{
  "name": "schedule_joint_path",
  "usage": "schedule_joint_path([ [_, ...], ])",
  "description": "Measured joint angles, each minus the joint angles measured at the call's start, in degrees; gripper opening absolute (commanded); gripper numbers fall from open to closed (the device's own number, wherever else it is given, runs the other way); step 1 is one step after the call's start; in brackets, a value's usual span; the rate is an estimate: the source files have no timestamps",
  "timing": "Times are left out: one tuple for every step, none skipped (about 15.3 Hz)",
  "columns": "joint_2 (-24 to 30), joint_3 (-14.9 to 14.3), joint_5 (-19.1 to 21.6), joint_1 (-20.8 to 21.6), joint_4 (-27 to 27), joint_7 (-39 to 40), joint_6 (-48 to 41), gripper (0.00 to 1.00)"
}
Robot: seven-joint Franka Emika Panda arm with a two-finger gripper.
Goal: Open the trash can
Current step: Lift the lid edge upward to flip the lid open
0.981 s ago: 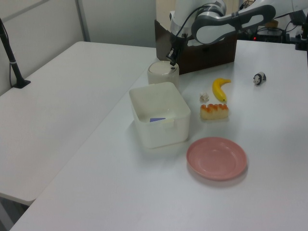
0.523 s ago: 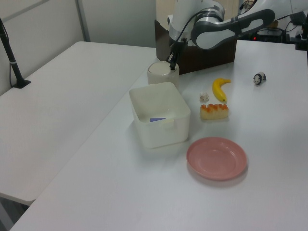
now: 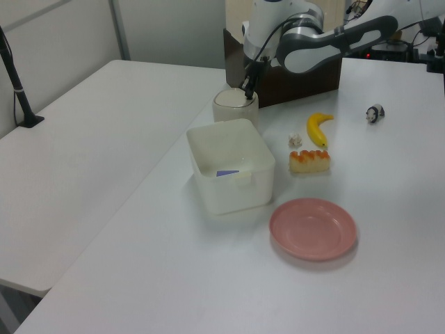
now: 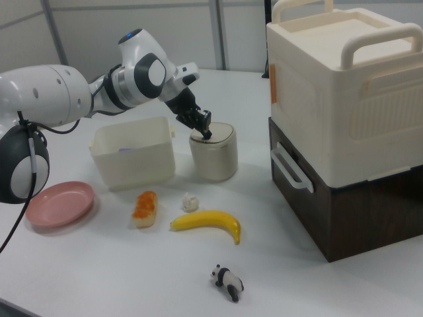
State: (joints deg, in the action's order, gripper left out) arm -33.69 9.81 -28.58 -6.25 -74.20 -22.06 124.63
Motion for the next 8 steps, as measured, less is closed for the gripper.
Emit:
schedule_joint_path([
  [0.5, 0.0, 1.5, -0.5, 0.3, 0.0, 0.0, 0.0],
  [1.3, 0.0, 3.6, -1.1, 0.6, 0.1, 0.0, 0.0],
  [2.4, 0.0, 5.7, -1.7, 0.6, 0.3, -0.1, 0.0],
  [3.7, 0.0, 7.5, -2.3, 0.7, 0.7, -0.8, 0.0],
  [4.9, 0.1, 9.0, -2.6, 0.8, 1.3, -2.1, 0.0],
  [6.1, 0.2, 10.4, -2.8, 0.8, 1.8, -3.8, 0.0],
  [7.3, 0.3, 11.7, -2.8, 0.9, 2.5, -5.6, 0.0],
  [8.3, 0.5, 13.0, -2.8, 0.9, 2.9, -7.5, 0.0],
])
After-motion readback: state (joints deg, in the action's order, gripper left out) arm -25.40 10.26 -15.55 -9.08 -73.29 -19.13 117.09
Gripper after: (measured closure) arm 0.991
